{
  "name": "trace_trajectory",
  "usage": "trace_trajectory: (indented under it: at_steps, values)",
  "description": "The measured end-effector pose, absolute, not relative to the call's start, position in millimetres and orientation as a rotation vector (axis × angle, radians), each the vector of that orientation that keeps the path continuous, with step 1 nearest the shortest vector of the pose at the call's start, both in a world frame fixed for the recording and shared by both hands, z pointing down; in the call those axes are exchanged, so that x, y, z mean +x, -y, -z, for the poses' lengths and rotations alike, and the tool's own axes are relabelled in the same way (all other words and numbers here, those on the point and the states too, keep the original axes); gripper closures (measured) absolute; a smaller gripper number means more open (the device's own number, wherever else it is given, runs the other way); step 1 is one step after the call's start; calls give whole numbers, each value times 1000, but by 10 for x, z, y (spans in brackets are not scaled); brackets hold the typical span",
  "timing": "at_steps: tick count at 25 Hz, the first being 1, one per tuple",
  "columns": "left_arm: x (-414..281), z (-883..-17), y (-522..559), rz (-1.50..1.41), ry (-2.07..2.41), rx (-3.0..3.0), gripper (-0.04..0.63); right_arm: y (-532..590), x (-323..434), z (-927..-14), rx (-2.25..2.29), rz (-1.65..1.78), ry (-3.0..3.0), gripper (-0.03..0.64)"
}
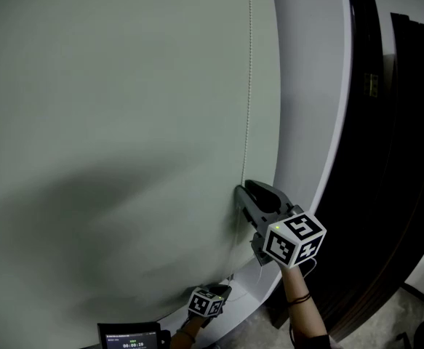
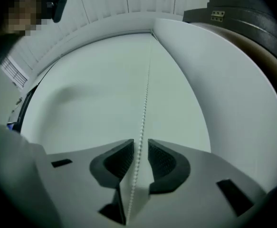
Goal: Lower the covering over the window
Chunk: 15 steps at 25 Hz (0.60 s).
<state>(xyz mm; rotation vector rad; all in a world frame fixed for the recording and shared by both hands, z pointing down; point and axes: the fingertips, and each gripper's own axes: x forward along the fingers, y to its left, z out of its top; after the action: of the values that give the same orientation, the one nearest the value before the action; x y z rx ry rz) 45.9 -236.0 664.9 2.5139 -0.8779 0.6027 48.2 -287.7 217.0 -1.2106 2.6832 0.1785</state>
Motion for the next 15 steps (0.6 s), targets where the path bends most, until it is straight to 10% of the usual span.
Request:
trace_trajectory:
  at_steps: [15]
  values:
    - [328,-6733,1954,-569,781,2514,584,2914,511,-2800,-1164,1,-2621,597]
